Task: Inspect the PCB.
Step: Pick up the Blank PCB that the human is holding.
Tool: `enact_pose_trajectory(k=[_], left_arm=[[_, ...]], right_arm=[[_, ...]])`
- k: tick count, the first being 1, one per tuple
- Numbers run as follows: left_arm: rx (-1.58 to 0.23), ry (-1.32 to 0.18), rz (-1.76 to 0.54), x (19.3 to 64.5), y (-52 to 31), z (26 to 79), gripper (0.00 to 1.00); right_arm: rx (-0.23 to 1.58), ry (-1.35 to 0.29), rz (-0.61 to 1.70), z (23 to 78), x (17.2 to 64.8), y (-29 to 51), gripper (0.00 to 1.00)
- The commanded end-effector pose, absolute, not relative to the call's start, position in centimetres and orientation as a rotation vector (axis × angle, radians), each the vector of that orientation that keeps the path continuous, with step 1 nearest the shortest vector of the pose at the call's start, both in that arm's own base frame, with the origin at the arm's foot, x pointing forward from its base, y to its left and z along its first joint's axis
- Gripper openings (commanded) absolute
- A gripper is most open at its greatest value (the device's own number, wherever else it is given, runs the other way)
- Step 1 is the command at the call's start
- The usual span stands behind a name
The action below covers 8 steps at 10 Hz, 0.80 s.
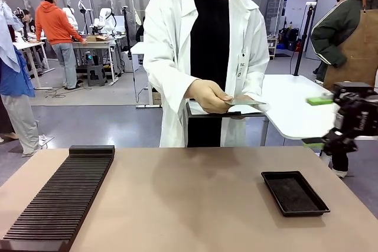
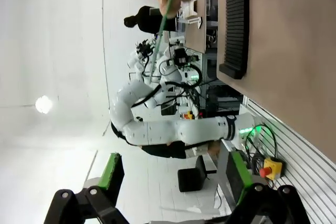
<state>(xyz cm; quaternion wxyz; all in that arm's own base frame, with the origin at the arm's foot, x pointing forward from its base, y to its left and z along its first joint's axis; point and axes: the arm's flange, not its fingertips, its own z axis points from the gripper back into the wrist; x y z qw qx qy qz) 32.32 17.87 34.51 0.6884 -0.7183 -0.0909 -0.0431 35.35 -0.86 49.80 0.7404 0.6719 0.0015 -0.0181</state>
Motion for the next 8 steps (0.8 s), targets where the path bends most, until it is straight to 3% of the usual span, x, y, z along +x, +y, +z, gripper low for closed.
enact_pose_trajectory(k=[1,8], left_arm=[[-1.588,-0.204,-0.091,32.5,17.8,34.6,1.0],[-1.588,-0.204,-0.091,32.5,17.8,34.6,1.0]], right_arm=[[1.482,0.004,-0.136,51.0,36.7,2.1,1.0],[1.517,0.061,-0.195,51.0,41.9,9.9,1.0]])
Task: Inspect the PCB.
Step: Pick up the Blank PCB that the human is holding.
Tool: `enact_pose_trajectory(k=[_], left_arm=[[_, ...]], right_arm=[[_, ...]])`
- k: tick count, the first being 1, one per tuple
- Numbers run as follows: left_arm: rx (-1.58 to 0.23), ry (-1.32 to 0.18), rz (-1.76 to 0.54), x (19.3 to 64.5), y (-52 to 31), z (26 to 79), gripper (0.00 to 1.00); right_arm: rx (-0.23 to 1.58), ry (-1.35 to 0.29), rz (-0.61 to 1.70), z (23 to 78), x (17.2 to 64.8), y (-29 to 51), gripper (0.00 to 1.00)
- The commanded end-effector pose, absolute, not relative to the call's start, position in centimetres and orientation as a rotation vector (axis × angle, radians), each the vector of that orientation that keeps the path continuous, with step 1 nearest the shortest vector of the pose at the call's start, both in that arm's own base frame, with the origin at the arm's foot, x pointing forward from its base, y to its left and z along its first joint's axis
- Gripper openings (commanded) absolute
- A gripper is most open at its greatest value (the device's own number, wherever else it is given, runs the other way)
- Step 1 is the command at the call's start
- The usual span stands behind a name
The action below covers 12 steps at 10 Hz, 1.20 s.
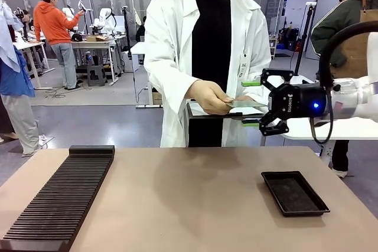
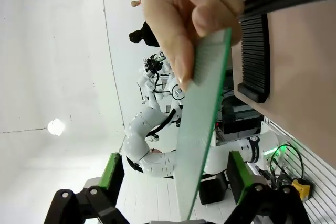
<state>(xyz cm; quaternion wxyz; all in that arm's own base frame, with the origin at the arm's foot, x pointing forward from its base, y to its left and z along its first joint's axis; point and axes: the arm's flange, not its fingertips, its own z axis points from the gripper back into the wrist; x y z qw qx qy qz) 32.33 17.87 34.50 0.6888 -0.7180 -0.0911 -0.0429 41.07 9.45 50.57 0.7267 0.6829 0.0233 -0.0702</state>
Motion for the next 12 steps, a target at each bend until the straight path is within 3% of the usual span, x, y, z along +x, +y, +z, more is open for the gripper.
enact_pose_trajectory(k=[1,2,3,4,6,7,8,9,12], left_arm=[[-1.588,-0.204,-0.091,32.5,17.85,34.62,1.0],[-1.588,-0.204,-0.091,32.5,17.85,34.62,1.0],[-1.588,-0.204,-0.091,32.5,17.85,34.62,1.0],[-1.588,-0.204,-0.091,32.5,17.85,34.62,1.0],[-1.588,-0.204,-0.091,32.5,17.85,34.62,1.0],[-1.588,-0.204,-0.091,32.5,17.85,34.62,1.0],[-1.588,-0.204,-0.091,32.5,17.85,34.62,1.0],[-1.588,-0.204,-0.091,32.5,17.85,34.62,1.0],[-1.588,-0.204,-0.091,32.5,17.85,34.62,1.0]], right_arm=[[1.525,0.069,-0.198,50.63,41.94,10.03,0.94],[1.538,0.078,-0.19,50.44,41.82,10.08,0.46],[1.54,0.081,-0.191,50.34,41.72,10.16,0.36],[1.541,0.082,-0.195,50.33,41.64,10.29,0.0],[1.547,0.075,-0.197,50.45,41.64,10.57,0.0],[1.548,0.071,-0.196,50.54,41.62,10.66,0.14],[1.553,0.068,-0.2,50.59,41.61,10.57,0.04],[1.552,0.067,-0.203,50.54,41.58,10.51,0.0],[1.565,0.069,-0.198,50.27,41.51,10.59,0.0]])
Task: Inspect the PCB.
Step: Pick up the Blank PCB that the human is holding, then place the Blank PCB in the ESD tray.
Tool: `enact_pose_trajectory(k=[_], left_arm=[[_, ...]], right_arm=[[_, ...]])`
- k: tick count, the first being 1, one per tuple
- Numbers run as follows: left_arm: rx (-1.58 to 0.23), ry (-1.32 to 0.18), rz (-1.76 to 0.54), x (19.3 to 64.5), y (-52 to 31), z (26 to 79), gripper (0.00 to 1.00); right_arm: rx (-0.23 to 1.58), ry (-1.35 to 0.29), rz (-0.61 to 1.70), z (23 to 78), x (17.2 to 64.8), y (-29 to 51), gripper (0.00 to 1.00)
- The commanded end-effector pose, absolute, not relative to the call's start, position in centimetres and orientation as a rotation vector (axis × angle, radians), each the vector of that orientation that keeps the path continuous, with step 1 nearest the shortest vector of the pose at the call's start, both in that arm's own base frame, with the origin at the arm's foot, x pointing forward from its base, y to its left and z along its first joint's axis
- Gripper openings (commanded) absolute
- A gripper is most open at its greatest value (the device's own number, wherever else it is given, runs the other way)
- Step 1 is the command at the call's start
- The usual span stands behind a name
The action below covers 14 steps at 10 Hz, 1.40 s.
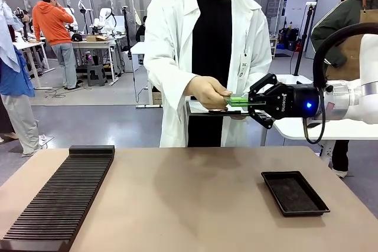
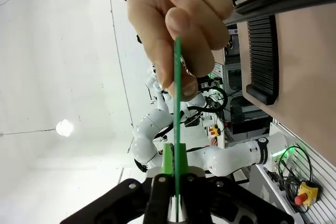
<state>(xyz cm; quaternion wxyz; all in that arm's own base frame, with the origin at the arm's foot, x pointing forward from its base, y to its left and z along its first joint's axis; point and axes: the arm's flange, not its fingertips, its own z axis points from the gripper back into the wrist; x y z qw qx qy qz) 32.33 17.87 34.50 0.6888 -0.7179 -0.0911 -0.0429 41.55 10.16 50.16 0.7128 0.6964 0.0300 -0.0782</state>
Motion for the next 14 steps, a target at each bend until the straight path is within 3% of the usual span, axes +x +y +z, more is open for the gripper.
enact_pose_trajectory(k=[1,14], left_arm=[[-1.588,-0.204,-0.091,32.5,17.8,34.6,1.0],[-1.588,-0.204,-0.091,32.5,17.8,34.6,1.0]], right_arm=[[1.571,0.073,-0.201,49.7,41.3,10.3,0.0],[1.545,0.068,-0.177,50.0,41.5,10.1,0.0]])
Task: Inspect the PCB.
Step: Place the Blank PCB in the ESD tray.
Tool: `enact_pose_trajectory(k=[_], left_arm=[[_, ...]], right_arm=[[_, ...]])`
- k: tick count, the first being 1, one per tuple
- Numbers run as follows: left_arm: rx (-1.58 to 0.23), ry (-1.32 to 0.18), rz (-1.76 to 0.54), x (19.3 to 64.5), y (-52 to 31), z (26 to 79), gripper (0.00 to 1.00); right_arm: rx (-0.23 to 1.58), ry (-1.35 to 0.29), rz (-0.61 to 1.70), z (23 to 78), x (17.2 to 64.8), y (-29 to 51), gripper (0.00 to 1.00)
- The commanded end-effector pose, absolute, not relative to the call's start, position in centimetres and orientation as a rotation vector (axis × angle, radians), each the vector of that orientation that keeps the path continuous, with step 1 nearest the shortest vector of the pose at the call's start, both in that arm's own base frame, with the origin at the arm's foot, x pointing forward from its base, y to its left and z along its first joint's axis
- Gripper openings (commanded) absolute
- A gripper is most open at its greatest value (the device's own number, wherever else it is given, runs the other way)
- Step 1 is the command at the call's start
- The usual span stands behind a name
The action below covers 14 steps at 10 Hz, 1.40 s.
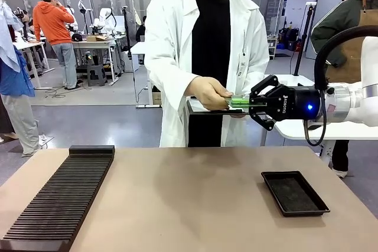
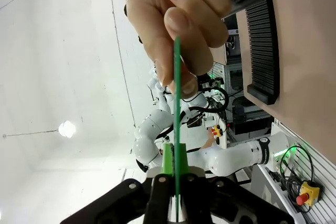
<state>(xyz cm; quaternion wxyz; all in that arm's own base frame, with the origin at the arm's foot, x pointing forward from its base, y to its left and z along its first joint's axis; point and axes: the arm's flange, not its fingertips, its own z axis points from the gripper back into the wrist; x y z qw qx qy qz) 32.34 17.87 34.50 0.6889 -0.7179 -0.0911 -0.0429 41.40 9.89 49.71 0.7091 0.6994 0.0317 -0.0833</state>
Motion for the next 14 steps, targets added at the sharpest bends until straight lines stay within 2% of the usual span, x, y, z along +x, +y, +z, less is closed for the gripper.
enact_pose_trajectory(k=[1,12,13,14], left_arm=[[-1.588,-0.204,-0.091,32.5,17.8,34.6,1.0],[-1.588,-0.204,-0.091,32.5,17.8,34.6,1.0],[-1.588,-0.204,-0.091,32.5,17.8,34.6,1.0],[-1.588,-0.204,-0.091,32.5,17.8,34.6,1.0]], right_arm=[[1.545,0.068,-0.177,50.0,41.5,10.1,0.0],[1.545,0.068,-0.177,50.0,41.5,10.1,0.0],[1.553,0.07,-0.185,49.7,41.4,9.9,0.03],[1.491,0.03,-0.143,49.8,40.9,8.9,0.03]])
